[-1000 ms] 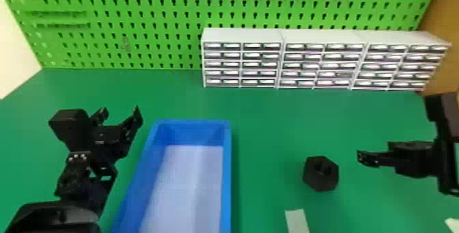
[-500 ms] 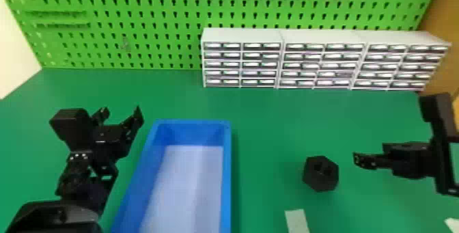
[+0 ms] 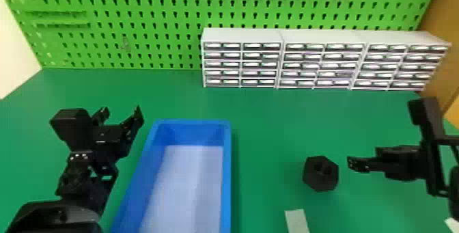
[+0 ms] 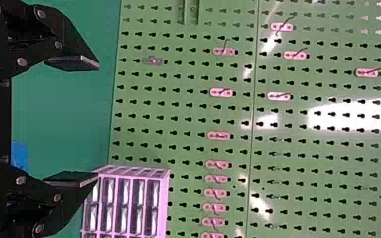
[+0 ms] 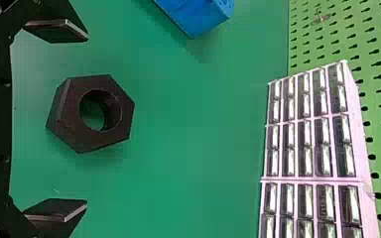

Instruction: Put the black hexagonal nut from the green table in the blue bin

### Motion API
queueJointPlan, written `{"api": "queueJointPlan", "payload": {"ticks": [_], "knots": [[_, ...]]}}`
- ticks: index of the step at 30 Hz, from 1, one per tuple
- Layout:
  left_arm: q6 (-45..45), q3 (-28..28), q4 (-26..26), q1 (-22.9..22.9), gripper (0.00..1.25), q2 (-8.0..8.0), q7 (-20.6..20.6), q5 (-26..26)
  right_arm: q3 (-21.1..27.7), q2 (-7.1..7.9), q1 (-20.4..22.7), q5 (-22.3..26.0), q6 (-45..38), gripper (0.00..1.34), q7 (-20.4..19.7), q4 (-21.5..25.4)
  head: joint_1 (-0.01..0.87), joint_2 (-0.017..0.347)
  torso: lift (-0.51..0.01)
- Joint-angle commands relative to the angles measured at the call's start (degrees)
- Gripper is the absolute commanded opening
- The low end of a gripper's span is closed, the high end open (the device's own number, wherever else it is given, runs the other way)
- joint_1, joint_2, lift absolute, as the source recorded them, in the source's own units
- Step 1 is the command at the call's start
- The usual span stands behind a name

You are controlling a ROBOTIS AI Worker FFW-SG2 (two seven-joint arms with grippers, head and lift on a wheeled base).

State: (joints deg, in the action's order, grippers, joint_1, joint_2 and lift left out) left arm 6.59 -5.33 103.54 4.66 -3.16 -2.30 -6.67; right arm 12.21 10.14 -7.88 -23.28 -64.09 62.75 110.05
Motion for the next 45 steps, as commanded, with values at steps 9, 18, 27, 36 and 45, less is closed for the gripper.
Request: {"api": "queueJointPlan", "payload": {"ticks": [9, 18, 27, 36, 45], "knots": [[0.0, 0.2, 0.0, 0.0, 0.79, 0.0, 0.0, 0.3, -1.9, 0.15, -4.1, 0.1, 2.0, 1.22, 0.0, -7.4, 0.657, 0.057, -0.095], [0.0, 0.2, 0.0, 0.0, 0.79, 0.0, 0.0, 0.5, -3.3, 0.67, -7.3, -1.2, 2.7, 1.22, 0.1, -11.9, 0.657, 0.057, -0.095], [0.0, 0.3, 0.0, -0.1, 0.79, 0.0, 0.0, 0.6, -4.9, 1.2, -10.6, -3.6, 3.4, 1.22, 0.2, -16.6, 0.657, 0.057, -0.095], [0.0, 0.3, 0.0, -0.2, 0.79, 0.0, 0.0, 0.7, -6.1, 1.46, -14.2, -5.8, 5.8, 1.22, 0.6, -23.2, 0.657, 0.057, -0.095], [0.0, 0.2, 0.0, -0.3, 0.79, 0.0, 0.0, 0.7, -7.9, 1.2, -17.3, -7.0, 8.9, 1.22, 0.6, -31.0, 0.657, 0.057, -0.095]]}}
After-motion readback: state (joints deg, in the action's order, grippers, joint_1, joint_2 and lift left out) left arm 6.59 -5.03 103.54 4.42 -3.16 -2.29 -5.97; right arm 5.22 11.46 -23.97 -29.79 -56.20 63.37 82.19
